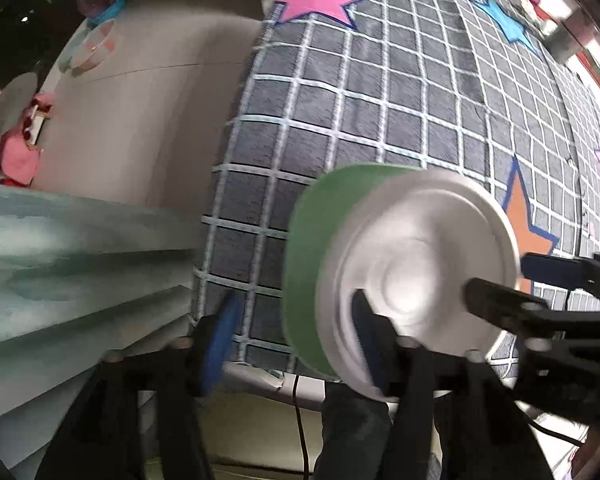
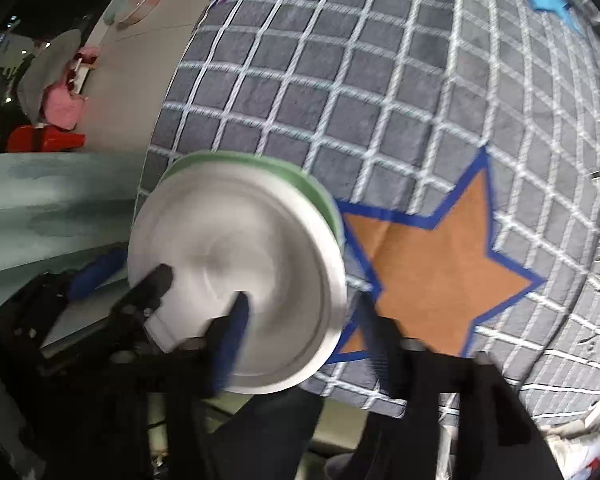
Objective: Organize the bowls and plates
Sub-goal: 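Lower the bowls onto the green plate and open both grippers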
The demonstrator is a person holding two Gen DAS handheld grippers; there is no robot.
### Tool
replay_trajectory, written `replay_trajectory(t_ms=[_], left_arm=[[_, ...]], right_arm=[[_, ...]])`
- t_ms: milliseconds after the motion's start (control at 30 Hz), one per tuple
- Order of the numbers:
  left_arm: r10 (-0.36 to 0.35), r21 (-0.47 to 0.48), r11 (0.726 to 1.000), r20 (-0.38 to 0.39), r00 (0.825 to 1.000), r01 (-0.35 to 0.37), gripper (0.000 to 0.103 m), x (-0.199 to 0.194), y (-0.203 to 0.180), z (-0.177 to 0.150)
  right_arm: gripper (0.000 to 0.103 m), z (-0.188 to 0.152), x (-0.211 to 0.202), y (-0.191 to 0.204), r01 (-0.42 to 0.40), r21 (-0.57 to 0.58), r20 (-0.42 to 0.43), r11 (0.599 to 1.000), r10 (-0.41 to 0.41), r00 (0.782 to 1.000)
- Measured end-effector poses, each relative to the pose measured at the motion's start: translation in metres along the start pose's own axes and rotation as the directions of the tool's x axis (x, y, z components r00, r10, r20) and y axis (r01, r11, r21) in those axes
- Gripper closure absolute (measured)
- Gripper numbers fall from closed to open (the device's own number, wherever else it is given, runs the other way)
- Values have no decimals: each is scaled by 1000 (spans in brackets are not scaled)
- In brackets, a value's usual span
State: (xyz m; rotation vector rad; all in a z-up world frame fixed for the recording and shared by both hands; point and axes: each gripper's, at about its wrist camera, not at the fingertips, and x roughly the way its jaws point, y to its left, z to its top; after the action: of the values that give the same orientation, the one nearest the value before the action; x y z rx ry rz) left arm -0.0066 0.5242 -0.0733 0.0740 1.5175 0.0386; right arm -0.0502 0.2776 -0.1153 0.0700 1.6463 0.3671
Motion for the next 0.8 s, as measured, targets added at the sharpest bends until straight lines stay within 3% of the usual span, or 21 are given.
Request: replay_trajectory(t_ms=[33, 100, 233, 267, 300, 567, 800], left_arm=[[-4, -6, 1000, 5, 1000, 5, 24, -3, 12, 0], [-21, -8, 1000, 17, 1000, 21, 23, -9, 23, 2], [-64, 29, 998, 20, 998, 63, 13, -19, 10, -1], [-64, 43, 997, 25, 998, 63, 10, -20, 4, -1], [-67, 59, 996, 26, 997, 65, 0, -22, 2, 0], [-77, 116, 991, 75, 994, 68, 0, -35, -43, -1], [-63, 124, 991, 78, 995, 53, 0, -42, -48, -9]], right_arm=[[30, 0, -5, -2, -10, 4, 9, 1000, 10, 1000], [10, 0, -13, -6, -29, 13, 22, 1000, 28, 999], [7, -4, -27, -10, -27, 14, 49, 1000, 26, 998], [0, -6, -30, -9, -25, 12, 52, 1000, 25, 998], [0, -9, -35, -8, -26, 8, 65, 1000, 25, 998], [0, -28, -65, -11, 21, -10, 164, 1000, -19, 986], [0, -36, -64, -24, 19, 48, 149, 999, -26, 988]])
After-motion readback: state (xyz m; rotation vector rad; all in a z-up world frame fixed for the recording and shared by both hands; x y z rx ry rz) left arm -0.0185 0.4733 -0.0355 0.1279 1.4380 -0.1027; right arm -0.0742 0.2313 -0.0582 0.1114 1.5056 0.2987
